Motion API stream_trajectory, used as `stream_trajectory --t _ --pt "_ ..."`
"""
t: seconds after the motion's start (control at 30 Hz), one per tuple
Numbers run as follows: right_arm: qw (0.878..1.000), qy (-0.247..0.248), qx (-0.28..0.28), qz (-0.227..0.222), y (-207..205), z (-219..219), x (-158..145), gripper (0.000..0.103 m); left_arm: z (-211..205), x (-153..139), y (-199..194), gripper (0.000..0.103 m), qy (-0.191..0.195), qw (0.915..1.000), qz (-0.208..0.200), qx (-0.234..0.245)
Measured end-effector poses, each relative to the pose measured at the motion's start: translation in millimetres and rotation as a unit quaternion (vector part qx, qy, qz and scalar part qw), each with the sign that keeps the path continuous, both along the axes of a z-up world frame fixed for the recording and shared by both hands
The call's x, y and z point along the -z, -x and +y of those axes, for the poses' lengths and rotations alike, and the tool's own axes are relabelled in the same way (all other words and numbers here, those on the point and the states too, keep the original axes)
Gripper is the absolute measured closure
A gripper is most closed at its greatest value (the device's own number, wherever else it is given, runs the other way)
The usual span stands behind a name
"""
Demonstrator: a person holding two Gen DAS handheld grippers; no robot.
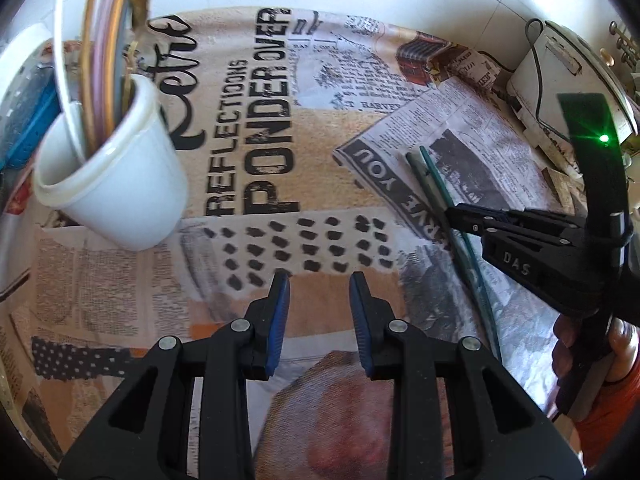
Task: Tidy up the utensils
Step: 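Grasp the teal chopstick with the right gripper while the left gripper grasps the dark green chopstick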
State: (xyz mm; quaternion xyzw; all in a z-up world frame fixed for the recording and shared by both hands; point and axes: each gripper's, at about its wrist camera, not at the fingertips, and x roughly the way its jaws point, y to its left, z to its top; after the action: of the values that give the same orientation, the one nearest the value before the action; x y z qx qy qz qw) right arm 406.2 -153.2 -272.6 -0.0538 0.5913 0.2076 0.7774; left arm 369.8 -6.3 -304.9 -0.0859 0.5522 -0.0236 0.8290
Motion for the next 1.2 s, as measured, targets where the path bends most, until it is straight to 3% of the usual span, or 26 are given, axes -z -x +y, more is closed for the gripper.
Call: stream_trajectory --t 0.07,0.37,0.73,0.97,1.07,1.2 --pt "0.999 -0.027 0.02 0.019 -2 -12 1 0.097 -6 2 -7 0.073 0.009 0.9999 0.007 0.005" --pt "0.996 -0.061 0.069 0.004 5 -53 -14 0.097 -58 14 -50 0.073 0.034 0.998 0.032 0.043" --pt "0.993 -0.076 0.085 -0.013 12 -86 -31 0.097 -104 25 -76 0.073 0.01 0.9955 0.051 0.079" --pt "0.992 -0.089 0.085 -0.015 11 -94 -36 0.097 -117 27 -82 0.077 0.008 0.9941 0.044 0.099" --pt "0.992 -0.096 0.085 -0.013 12 -94 -35 0.097 -119 27 -84 0.081 0.008 0.9923 0.054 0.111" --pt "0.991 -0.103 0.084 -0.012 12 -94 -34 0.097 -120 29 -86 0.095 0.016 0.9891 0.076 0.125"
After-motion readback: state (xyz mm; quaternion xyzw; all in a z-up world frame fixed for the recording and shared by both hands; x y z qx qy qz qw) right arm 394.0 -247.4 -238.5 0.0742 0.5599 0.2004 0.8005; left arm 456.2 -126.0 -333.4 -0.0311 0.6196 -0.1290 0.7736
